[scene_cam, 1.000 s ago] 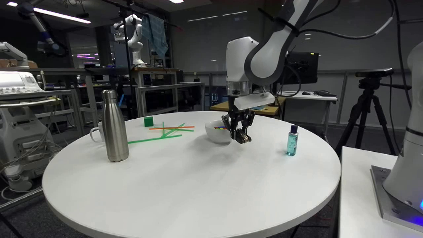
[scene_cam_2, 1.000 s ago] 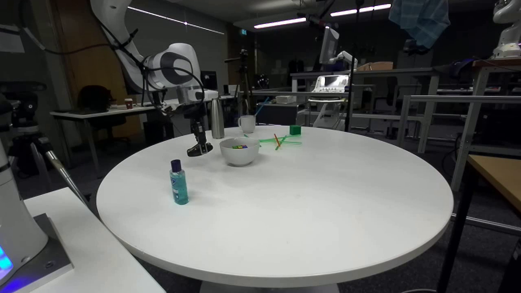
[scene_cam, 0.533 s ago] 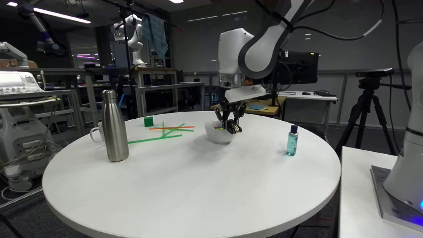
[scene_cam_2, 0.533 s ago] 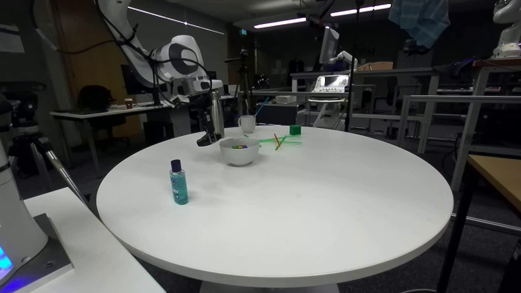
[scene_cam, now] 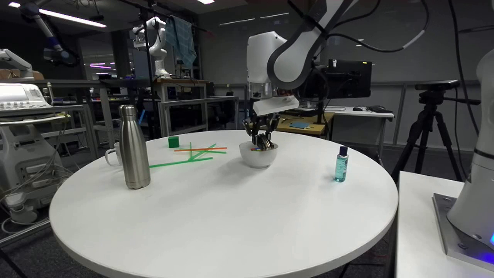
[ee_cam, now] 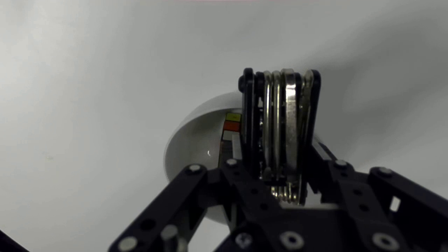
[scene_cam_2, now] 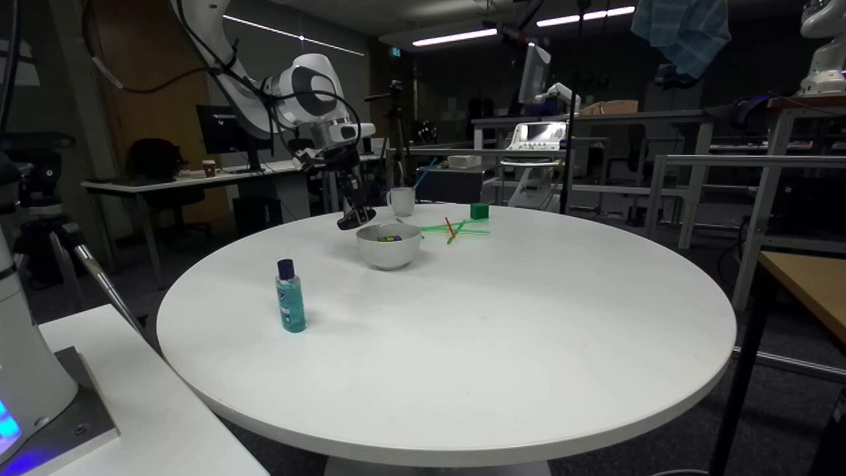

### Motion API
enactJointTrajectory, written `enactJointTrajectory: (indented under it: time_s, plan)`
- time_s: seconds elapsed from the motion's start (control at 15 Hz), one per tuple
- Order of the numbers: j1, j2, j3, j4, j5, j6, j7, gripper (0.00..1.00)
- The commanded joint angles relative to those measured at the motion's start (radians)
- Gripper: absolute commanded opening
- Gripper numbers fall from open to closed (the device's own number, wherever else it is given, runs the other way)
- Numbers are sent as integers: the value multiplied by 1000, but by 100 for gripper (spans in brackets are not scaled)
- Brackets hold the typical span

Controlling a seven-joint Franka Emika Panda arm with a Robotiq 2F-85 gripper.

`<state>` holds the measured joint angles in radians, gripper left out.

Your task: Put the knife set in the bowl

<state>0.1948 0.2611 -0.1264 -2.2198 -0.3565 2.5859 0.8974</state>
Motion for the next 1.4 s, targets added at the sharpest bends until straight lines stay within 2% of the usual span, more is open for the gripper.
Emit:
enactJointTrajectory:
  time_s: [0.0,0.53,1.33]
  plan:
    - [0,45,-20,75,-43,-41,45,20]
    - [12,90,-56,121,-54,-53,62,20]
    - [11,121,-72,178,-57,-81,76,20]
